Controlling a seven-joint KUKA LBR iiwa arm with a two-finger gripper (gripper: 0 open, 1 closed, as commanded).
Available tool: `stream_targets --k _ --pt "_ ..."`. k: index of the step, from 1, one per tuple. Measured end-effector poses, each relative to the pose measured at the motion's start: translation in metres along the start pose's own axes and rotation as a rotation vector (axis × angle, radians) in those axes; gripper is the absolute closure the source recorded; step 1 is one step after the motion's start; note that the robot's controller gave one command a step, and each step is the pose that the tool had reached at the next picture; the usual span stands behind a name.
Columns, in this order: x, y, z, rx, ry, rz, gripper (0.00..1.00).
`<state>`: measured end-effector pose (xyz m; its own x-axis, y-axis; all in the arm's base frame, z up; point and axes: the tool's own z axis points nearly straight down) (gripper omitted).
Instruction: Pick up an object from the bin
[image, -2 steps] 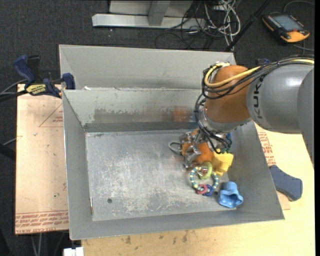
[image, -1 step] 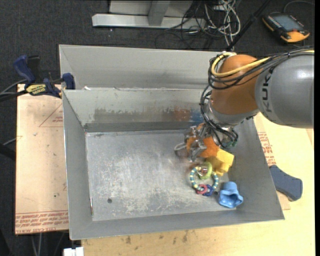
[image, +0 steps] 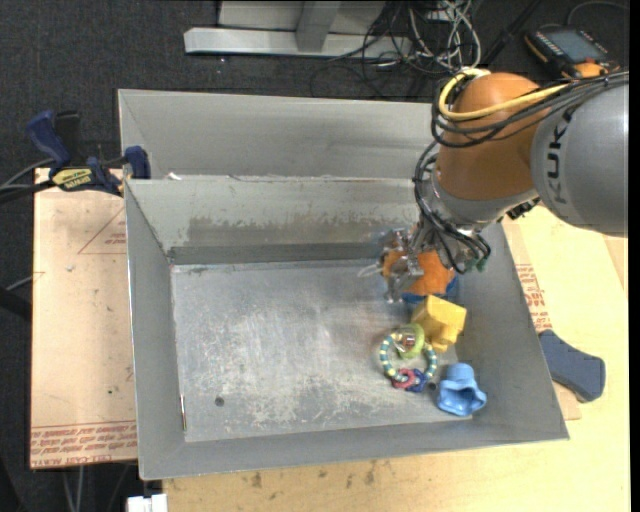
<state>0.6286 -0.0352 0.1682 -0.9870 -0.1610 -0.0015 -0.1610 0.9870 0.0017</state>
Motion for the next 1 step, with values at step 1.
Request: stream_targets --k 1 --pt "0.0118 0.0069 -0.0360 0.001 -0.002 -0.023 1.00"
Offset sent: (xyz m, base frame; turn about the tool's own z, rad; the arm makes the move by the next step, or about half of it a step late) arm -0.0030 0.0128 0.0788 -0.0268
